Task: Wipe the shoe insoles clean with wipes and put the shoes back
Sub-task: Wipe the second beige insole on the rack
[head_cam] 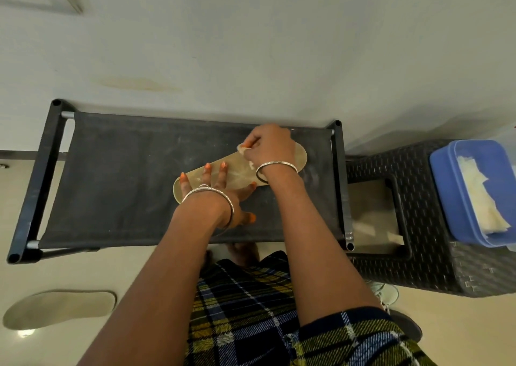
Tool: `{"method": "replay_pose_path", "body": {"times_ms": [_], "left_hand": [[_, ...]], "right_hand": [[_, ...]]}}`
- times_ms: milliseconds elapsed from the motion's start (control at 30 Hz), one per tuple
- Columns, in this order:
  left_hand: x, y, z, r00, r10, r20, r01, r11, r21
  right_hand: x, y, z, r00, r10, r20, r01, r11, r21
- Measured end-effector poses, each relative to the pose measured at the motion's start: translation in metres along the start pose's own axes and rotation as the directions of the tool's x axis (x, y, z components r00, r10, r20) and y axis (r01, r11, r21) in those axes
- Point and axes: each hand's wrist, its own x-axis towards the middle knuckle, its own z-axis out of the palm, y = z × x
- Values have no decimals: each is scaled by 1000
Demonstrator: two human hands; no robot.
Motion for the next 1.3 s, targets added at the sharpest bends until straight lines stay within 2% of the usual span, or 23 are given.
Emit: {"method": "replay_pose_path", "body": {"times_ms": [33, 100, 233, 333, 400, 500, 567, 633, 767, 833, 900, 967, 1033, 1100, 1200, 1300], "left_hand": [[0, 0, 1, 1000, -4, 2, 4, 1000, -3], [1, -1, 1, 1000, -3, 2, 3, 1000, -11], [1, -4, 1, 1000, 20, -7, -20, 1000, -8], [0, -5, 1, 1000, 23, -8, -23, 1000, -8], [-1, -4, 0, 1000, 19, -6, -19, 1000, -3], [-2, -1, -1, 1000, 10, -4, -10, 1000, -1], [-2, -1, -1, 1000, 3, -4, -3, 1000, -2], [-2, -2, -1, 1000, 7, -3, -7, 1000, 0], [-1, -4, -1, 1000, 24, -2, -24, 1000, -6], [-1, -4, -1, 1000, 25, -2, -25, 1000, -5], [-1, -4, -1, 1000, 17, -4, -17, 1000, -2], [-2, -2, -1, 1000, 8, -5, -8, 1000, 1], [-2, -1, -1, 1000, -1, -7, 1, 1000, 1], [-2, -2, 0, 1000, -1, -4, 1, 1000, 1], [-3, -3, -2, 1000, 15, -1, -15, 1000, 4], [-4, -3, -2, 1000, 20, -2, -20, 1000, 7]], "right_hand": [[-2, -4, 1, 997, -54, 52, 54, 999, 3], [0, -3, 3, 995, -68, 72, 69, 998, -6], [11, 24, -12, 981, 148, -127, -152, 988, -19], [11, 34, -16, 953, 213, -214, -222, 975, -17], [9, 27, -12, 965, 180, -189, -188, 982, -28], [4, 8, -3, 999, 36, -20, -36, 999, -17], [1, 1, -1, 997, -46, 55, 46, 999, -7], [2, 6, -5, 1000, -16, 16, 16, 1000, 0], [9, 30, -19, 971, 180, -158, -177, 984, 32], [9, 32, -19, 951, 238, -199, -233, 971, 50], [7, 24, -13, 960, 213, -182, -216, 976, 4], [4, 12, -6, 987, 124, -99, -128, 991, -39], [1, 2, -2, 999, 21, 26, -21, 1000, -6], [0, -1, -6, 998, -25, 66, 24, 1000, 14], [4, 8, -25, 995, 67, -75, -52, 979, 198], [9, 21, -40, 957, 204, -206, -108, 910, 401]]}}
